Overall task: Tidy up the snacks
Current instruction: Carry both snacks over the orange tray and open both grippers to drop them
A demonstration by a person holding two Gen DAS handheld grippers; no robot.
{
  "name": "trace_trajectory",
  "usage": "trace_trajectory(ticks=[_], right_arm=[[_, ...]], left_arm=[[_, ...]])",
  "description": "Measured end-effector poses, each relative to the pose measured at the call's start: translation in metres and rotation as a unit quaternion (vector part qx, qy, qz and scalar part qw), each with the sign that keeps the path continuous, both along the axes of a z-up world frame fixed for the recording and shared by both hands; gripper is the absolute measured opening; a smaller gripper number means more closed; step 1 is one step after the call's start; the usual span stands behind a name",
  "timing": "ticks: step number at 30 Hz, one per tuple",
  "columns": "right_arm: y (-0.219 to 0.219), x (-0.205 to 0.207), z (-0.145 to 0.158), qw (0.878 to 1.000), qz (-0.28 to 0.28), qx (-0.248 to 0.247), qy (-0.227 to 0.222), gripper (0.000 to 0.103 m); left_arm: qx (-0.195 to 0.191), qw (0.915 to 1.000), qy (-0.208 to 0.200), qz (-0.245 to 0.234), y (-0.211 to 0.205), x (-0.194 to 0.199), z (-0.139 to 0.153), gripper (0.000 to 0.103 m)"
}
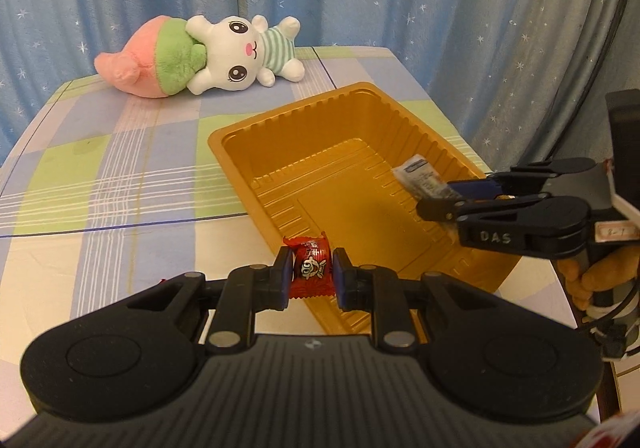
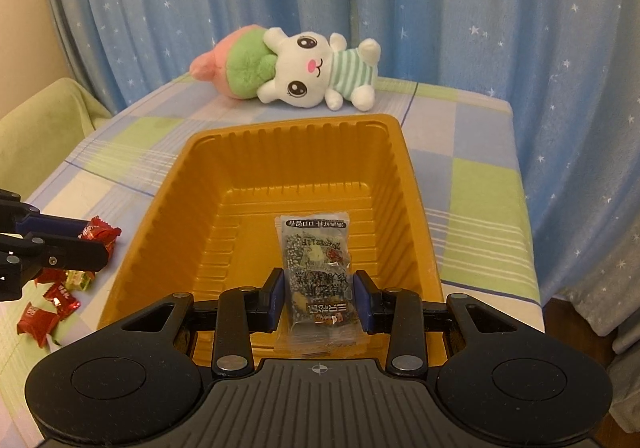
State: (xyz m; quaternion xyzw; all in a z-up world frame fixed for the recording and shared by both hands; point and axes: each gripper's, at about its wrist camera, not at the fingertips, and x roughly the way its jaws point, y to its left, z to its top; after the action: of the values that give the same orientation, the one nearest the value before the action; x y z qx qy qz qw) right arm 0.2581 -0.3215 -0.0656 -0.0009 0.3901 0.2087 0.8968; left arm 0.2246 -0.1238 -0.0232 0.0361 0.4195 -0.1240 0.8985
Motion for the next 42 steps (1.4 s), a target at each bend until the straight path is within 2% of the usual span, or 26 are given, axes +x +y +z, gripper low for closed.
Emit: trace_trajectory(ticks=[9, 25, 27, 28, 32, 37, 42], right_arm=[[-0.007, -0.001, 0.002, 1.0, -0.022, 0.021, 0.001, 0.044], [-0.022, -0.025, 0.013, 0.998, -0.044, 0.034, 0.004, 0.045], [-0.022, -0.028, 0.015, 0.998, -0.047, 0.037, 0.003, 0.045], [-0.022, -0.029, 0.016, 0.998, -0.049, 0.039, 0.002, 0.045], [-0.019, -0.035, 0.022, 0.998, -0.053, 0.043, -0.001, 0.047], [-0.014, -0.044, 0.029, 0.997, -0.056, 0.049, -0.006, 0.061], [-0.009, -0.054, 0.034, 0.997, -0.058, 0.056, -0.005, 0.068]], left_arm=[[0.002, 1.0, 0.001, -0.006, -0.008, 0.011, -0.002, 0.02], [0.006, 0.9996, -0.01, -0.026, -0.027, 0.032, -0.003, 0.021], [0.006, 0.9995, -0.014, -0.027, -0.028, 0.033, -0.002, 0.029], [0.004, 0.9996, -0.015, -0.026, -0.029, 0.034, -0.001, 0.037], [0.002, 0.9996, -0.016, -0.022, -0.025, 0.03, 0.002, 0.042], [-0.007, 0.9998, -0.012, -0.01, -0.01, 0.02, 0.008, 0.054], [-0.013, 0.9998, -0.012, 0.003, 0.009, 0.002, 0.014, 0.058]])
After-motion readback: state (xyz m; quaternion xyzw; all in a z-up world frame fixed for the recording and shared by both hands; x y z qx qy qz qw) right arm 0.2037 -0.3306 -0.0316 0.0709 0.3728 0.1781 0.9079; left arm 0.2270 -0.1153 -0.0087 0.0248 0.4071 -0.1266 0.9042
